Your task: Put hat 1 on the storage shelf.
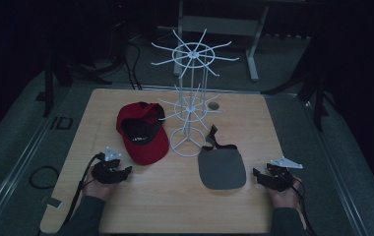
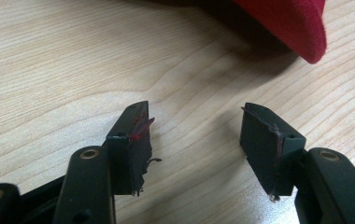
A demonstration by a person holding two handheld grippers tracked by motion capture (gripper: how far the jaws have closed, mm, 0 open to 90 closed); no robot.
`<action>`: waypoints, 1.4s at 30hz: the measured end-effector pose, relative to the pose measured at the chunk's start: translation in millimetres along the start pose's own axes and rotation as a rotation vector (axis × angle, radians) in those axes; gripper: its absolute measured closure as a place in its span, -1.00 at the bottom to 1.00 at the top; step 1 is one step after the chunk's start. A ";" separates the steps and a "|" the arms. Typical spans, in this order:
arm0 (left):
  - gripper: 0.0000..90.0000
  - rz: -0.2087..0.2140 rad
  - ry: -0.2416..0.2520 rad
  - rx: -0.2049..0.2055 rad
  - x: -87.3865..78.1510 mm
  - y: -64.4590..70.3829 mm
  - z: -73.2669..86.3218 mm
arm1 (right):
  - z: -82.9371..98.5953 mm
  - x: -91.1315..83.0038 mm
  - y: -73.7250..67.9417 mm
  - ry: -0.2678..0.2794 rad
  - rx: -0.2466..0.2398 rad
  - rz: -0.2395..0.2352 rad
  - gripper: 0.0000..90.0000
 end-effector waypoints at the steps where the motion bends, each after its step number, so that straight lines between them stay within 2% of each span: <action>1: 0.00 0.005 0.000 -0.007 -0.2 -0.4 -0.2 | 0.0 0.0 -0.1 0.000 -0.001 -0.001 -0.25; 4: 0.05 0.021 0.002 -0.030 -1.1 -0.9 -0.4 | 0.0 0.0 -0.3 -0.001 -0.001 -0.003 -0.26; 9: 0.10 0.052 -0.001 -0.030 -4.9 2.8 -0.5 | 0.1 0.1 -0.7 -0.002 -0.003 -0.005 -0.27; 16: 0.10 0.071 0.057 -0.044 -17.4 4.5 -9.8 | 0.2 0.2 -0.9 -0.002 -0.004 -0.007 -0.28; 22: 0.10 0.083 0.082 -0.036 -23.3 5.5 -16.3 | 0.2 0.2 -0.9 -0.002 -0.004 -0.007 -0.28; 25: 0.09 0.126 0.119 -0.039 -27.9 11.2 -23.3 | 0.2 0.2 -1.0 -0.002 -0.004 -0.007 -0.28; 29: 0.08 0.164 0.140 -0.053 -31.6 15.7 -29.5 | 0.2 0.2 -1.1 -0.003 -0.005 -0.008 -0.29; 33: 0.07 0.176 0.134 -0.060 -31.2 16.4 -33.1 | 0.2 0.2 -1.2 -0.003 -0.005 -0.008 -0.29; 36: 0.07 0.159 0.109 -0.046 -27.9 16.4 -35.0 | 0.2 0.2 -1.2 -0.003 -0.005 -0.008 -0.29; 42: 0.08 0.174 0.084 -0.048 -19.2 19.7 -39.4 | 0.2 0.2 -1.2 -0.003 -0.005 -0.008 -0.29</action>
Point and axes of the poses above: each handheld gripper's, and its own axes: x roughly forward along the jaws, z roughly out of its underside, y roughly to its right, the point moved 10 cm from there along x, roughly forward along the jaws, and after that the axes turned 3 degrees about y, right-handed, at the moved point
